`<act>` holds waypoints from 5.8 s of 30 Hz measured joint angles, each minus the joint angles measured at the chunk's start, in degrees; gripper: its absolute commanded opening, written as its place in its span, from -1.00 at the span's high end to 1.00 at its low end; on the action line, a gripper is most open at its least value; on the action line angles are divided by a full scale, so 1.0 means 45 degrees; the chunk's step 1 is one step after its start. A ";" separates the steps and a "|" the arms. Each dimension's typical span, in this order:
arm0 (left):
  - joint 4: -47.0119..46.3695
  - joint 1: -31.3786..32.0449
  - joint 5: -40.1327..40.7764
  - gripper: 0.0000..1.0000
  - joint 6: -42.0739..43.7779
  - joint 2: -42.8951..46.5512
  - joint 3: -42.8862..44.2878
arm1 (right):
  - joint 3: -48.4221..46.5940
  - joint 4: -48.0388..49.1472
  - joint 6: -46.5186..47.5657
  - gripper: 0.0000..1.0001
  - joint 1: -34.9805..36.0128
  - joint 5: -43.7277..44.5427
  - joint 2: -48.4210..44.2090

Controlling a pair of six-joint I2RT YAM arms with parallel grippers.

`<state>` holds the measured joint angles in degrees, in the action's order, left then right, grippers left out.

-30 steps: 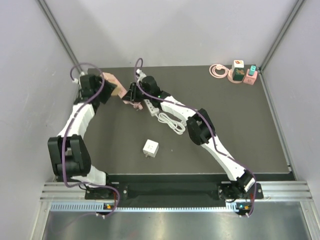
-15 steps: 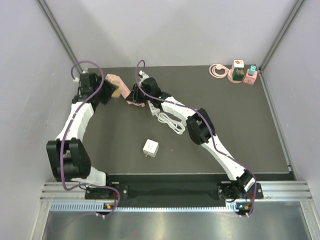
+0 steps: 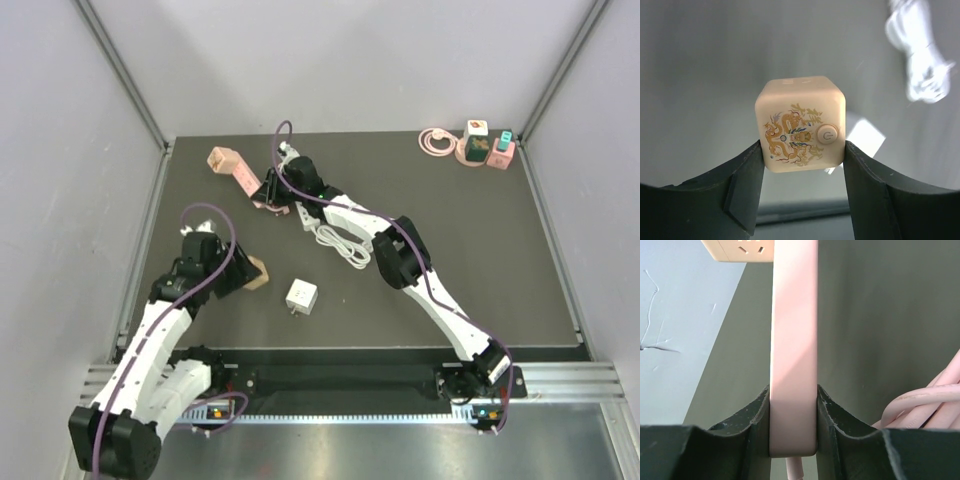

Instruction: Pull the plug off the socket

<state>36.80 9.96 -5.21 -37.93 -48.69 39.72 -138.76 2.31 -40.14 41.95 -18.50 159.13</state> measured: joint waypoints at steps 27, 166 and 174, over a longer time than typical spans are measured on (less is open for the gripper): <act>-0.2263 0.1608 0.0248 -0.85 -0.2030 -0.0403 -0.2565 | 0.0175 0.0359 0.0058 1.00 0.0005 -0.0097 -0.0034; -0.8825 -0.2822 -0.2225 1.00 0.0151 -0.9122 0.5051 | 0.0403 0.1001 0.3633 0.20 -0.0525 -0.2302 -0.1161; -0.9010 -0.2793 -0.2021 1.00 0.0136 -0.8874 0.4911 | 0.0369 0.1277 0.3419 1.00 -0.0515 -0.2705 -0.1156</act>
<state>-3.75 -2.61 -14.31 -37.32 -88.62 61.82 -137.10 8.05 -24.75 39.64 -30.68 153.93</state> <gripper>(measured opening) 0.645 0.295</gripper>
